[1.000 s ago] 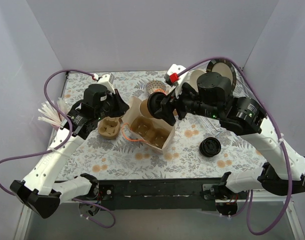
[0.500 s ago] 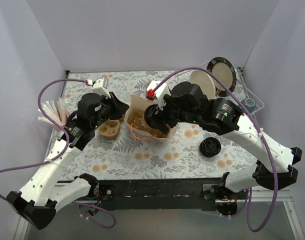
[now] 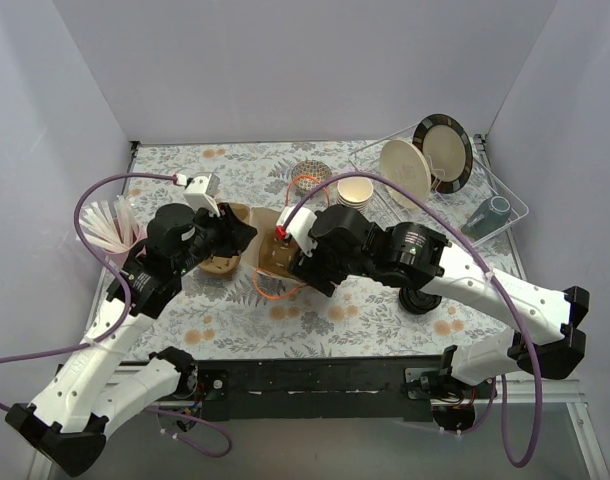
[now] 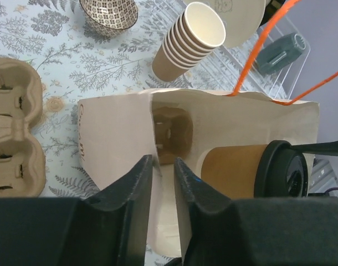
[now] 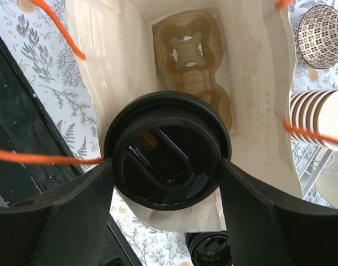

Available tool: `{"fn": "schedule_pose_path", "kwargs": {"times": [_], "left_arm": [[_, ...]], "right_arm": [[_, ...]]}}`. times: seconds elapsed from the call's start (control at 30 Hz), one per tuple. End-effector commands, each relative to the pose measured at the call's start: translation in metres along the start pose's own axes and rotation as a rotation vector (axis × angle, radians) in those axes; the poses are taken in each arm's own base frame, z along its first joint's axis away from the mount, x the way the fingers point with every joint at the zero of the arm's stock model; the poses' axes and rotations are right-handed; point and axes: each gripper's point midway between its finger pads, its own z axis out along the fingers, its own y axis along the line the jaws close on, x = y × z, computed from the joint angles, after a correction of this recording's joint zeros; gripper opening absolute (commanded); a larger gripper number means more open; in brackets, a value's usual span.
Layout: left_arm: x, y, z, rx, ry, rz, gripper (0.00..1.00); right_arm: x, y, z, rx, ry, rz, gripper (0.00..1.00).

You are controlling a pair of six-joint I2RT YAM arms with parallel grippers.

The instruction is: Pack the takeout coffee

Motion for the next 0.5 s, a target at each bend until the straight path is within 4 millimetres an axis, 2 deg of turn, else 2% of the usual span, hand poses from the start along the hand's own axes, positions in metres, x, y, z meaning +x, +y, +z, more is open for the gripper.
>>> {"fn": "schedule_pose_path", "kwargs": {"times": [0.0, 0.33, 0.47], "left_arm": [[0.004, -0.003, -0.005, 0.017, 0.045, 0.043, 0.25], [0.022, 0.016, -0.005, -0.071, 0.163, 0.101, 0.39], [0.021, 0.015, -0.007, -0.068, 0.162, 0.11, 0.48]], "right_arm": [[-0.013, 0.0, -0.006, 0.029, -0.076, 0.012, 0.31], [-0.007, 0.012, 0.002, 0.029, -0.058, -0.002, 0.3], [0.001, 0.015, 0.004, 0.039, -0.046, 0.001, 0.29]]}}
